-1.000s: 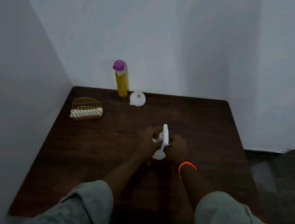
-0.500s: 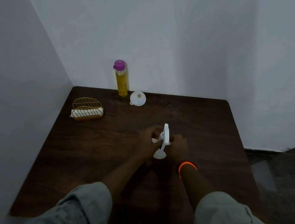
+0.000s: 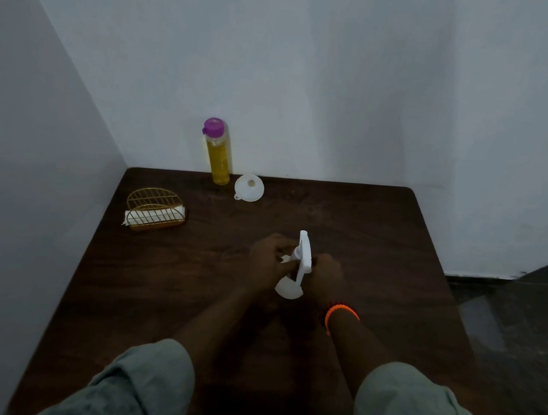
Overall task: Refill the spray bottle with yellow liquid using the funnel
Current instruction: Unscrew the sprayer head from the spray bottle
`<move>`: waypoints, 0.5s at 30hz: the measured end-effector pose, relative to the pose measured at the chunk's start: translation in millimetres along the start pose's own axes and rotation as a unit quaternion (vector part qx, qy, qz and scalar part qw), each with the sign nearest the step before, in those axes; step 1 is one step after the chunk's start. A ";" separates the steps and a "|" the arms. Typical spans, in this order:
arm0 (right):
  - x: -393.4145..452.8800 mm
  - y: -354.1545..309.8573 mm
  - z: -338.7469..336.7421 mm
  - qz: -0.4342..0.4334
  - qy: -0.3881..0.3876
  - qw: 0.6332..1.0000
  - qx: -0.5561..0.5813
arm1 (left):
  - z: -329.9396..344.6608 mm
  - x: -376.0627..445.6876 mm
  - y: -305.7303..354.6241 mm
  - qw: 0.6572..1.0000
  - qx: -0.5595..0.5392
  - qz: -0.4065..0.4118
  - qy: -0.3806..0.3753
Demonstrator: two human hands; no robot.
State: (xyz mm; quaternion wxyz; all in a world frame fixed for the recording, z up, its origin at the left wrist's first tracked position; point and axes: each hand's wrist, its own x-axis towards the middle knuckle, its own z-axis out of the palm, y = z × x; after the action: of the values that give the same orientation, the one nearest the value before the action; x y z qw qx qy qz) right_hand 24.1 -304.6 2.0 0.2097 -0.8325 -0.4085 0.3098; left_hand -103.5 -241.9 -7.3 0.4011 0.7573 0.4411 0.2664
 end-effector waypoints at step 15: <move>3.9 2.5 -2.8 -0.039 -0.035 0.998 -0.018 | -23.9 -55.1 25.6 0.962 0.102 0.252 -0.034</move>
State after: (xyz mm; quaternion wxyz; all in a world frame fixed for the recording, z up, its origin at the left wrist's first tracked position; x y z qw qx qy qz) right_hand 29.2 -303.2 1.2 0.1924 -0.8082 -0.4536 0.3225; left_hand -135.8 -289.0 24.4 0.2567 0.8895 0.2469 0.2862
